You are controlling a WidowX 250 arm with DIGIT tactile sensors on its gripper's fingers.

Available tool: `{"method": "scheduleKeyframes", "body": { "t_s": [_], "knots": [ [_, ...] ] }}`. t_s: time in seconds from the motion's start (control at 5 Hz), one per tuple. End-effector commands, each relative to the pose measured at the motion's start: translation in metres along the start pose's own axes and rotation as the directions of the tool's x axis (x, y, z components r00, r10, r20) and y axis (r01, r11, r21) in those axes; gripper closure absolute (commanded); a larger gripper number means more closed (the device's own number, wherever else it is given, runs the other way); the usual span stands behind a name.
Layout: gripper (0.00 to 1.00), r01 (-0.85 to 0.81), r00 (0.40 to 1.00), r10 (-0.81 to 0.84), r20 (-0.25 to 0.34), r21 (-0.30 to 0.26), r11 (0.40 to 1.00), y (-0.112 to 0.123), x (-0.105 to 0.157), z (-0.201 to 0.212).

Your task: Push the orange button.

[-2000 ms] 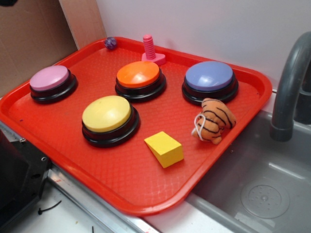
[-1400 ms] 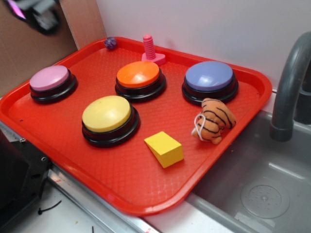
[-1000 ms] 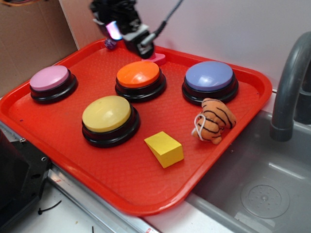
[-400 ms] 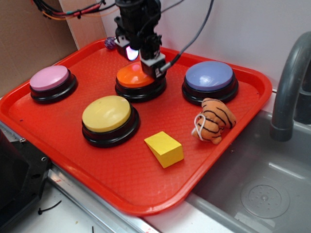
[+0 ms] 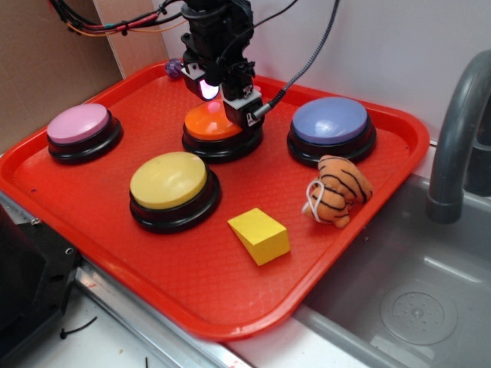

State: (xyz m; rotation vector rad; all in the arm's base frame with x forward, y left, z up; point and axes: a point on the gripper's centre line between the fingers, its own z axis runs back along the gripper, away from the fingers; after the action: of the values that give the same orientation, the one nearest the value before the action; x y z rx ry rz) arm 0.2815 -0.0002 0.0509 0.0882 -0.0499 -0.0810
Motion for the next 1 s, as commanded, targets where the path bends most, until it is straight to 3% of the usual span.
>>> {"method": "scheduleKeyframes", "body": {
  "t_s": [0.0,0.2,0.8],
  "knots": [
    [0.00,-0.021,1.000,0.021,0.001,0.005,1.000,0.020,-0.006,0.053],
    [0.00,-0.040,0.999,0.040,0.007,0.045,0.998,0.024,-0.015,0.071],
    [0.00,-0.085,0.996,0.085,-0.015,0.010,0.996,0.040,-0.031,0.096]
  ]
}}
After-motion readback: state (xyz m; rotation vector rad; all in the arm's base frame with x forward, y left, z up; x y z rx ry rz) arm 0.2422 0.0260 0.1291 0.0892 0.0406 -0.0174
